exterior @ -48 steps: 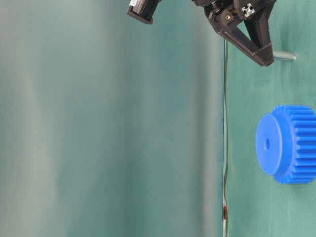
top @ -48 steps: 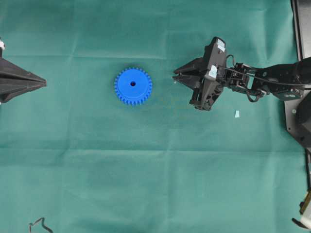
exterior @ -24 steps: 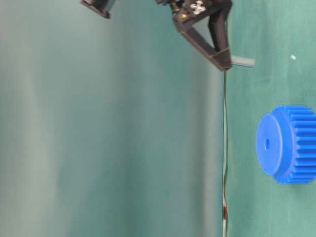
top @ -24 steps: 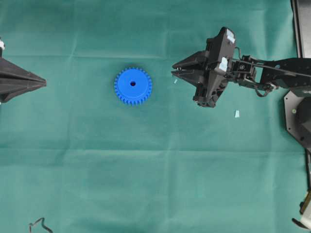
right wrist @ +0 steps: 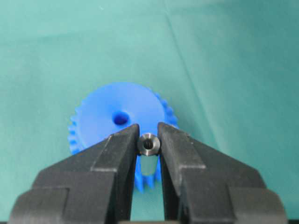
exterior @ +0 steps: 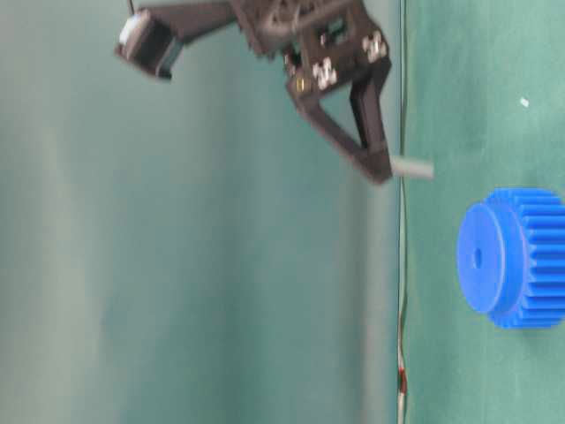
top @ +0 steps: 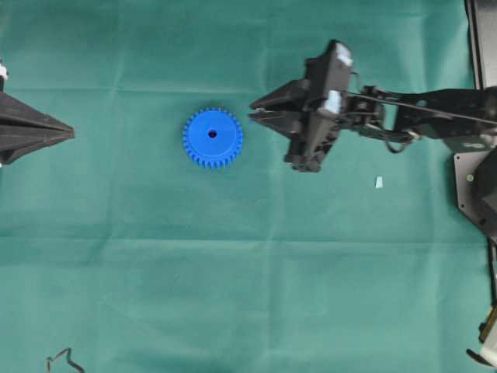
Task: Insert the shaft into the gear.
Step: 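Carry the shaft left over the blue gear's center hole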
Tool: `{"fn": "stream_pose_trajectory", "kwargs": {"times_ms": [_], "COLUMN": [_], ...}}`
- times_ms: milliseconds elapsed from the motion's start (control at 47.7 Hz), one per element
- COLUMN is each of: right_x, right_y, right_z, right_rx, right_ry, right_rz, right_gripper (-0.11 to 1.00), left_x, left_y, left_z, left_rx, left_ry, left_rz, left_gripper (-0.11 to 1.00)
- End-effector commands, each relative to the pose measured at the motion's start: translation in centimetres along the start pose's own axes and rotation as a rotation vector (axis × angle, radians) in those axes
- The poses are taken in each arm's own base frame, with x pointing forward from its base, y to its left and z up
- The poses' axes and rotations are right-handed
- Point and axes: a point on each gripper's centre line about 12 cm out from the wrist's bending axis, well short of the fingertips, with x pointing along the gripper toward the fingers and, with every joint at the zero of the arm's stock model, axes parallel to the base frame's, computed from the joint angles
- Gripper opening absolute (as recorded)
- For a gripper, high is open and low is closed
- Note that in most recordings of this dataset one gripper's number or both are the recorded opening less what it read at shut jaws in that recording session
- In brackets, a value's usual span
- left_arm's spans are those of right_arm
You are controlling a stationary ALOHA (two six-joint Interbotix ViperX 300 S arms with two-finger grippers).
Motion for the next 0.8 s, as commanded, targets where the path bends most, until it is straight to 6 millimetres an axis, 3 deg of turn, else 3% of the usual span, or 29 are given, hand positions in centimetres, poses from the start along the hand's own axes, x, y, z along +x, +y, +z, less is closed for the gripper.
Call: {"fn": "stream_pose_trajectory", "kwargs": {"times_ms": [0, 231, 356, 776], "right_x": [1.3, 3.9, 4.4, 5.9], "right_y": [1.1, 2.1, 2.2, 2.0], "right_z": [2.2, 3.8, 4.1, 2.1], "right_rx": [-0.016, -0.032, -0.037, -0.030], "right_ry": [-0.031, -0.008, -0.006, 0.042], "right_rz": [0.026, 0.040, 0.042, 0.033], "right_gripper": [0.18, 0.18, 0.18, 0.18], "left_x": [0.3, 0.3, 0.3, 0.3], "left_y": [0.0, 0.0, 0.0, 0.0], "left_z": [0.9, 0.9, 0.9, 0.9], "left_rx": [0.002, 0.002, 0.002, 0.003], "left_ry": [-0.020, -0.021, -0.020, -0.020], "left_rz": [0.001, -0.001, -0.001, -0.001], "left_gripper": [0.00, 0.00, 0.00, 0.00]}}
